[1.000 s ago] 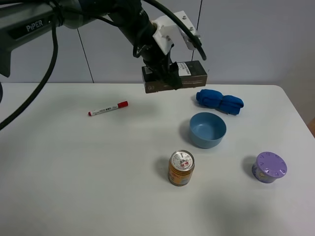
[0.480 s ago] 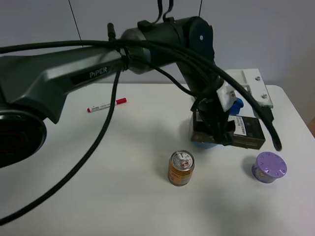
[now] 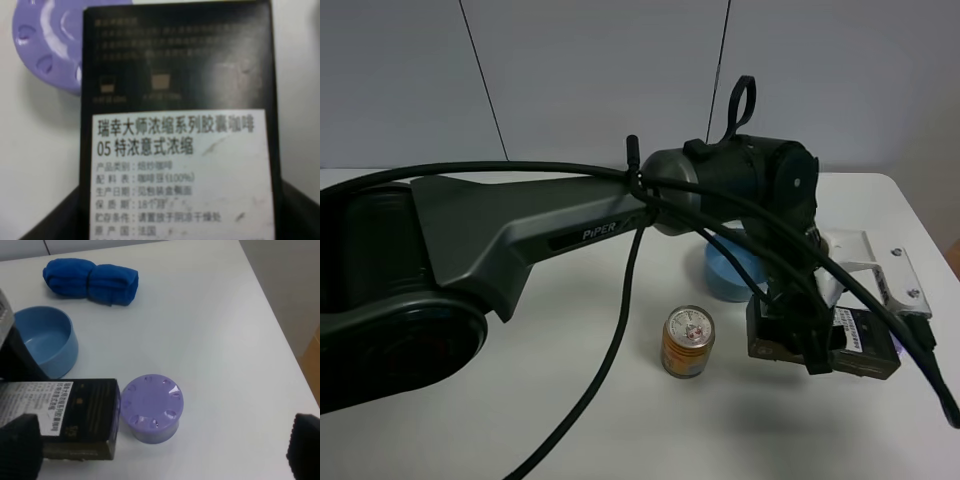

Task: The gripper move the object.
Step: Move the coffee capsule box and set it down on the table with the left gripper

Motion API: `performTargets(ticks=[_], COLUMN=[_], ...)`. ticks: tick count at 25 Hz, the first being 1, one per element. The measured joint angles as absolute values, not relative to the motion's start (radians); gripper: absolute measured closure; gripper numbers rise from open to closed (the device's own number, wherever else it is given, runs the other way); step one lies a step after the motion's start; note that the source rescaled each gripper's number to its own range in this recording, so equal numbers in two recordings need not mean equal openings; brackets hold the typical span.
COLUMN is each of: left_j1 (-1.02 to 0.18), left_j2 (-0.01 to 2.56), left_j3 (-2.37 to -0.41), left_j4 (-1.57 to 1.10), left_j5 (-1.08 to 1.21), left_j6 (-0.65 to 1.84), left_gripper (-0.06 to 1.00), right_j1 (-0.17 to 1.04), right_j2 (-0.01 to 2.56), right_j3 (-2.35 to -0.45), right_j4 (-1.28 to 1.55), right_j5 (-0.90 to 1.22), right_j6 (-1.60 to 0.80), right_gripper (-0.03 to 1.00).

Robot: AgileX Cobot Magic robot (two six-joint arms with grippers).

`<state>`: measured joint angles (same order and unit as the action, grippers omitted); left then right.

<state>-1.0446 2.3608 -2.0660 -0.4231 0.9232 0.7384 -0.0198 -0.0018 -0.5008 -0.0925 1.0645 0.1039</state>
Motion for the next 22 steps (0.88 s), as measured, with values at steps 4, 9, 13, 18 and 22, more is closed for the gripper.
performTargets(ticks=[4,9,13,18,22], left_j1=[-1.046,-1.047,-1.050,-1.063,-1.092], left_j2=[2.382,2.422,2.426,2.426,2.426], left_j3=[-2.066,-2.066,-2.066,-2.066,-2.066], left_j4=[-0.423,-0.405,-0.372,-0.454,-0.512], left_j5=[0.858,0.846,0.882,0.900,0.886], left_j6=[0.665,0.648,0.648,0.646,0.646], left_gripper=[0.93,0.93,0.93,0.93,0.93], right_j1=[-0.020,-0.020,-0.020,-0.020,-0.020], right_j2=[-0.002,-0.002,-0.002,-0.002,-0.002], right_j3=[-0.501,-0.501,-0.501,-0.501,-0.501], right_j4=[-0.093,-0.093,-0.093,-0.093,-0.093], right_j5=[1.065,1.065,1.065,1.065,1.065], right_j6=[0.104,0.104,0.104,0.104,0.104], right_gripper=[-0.03,-0.03,-0.03,-0.03,-0.03])
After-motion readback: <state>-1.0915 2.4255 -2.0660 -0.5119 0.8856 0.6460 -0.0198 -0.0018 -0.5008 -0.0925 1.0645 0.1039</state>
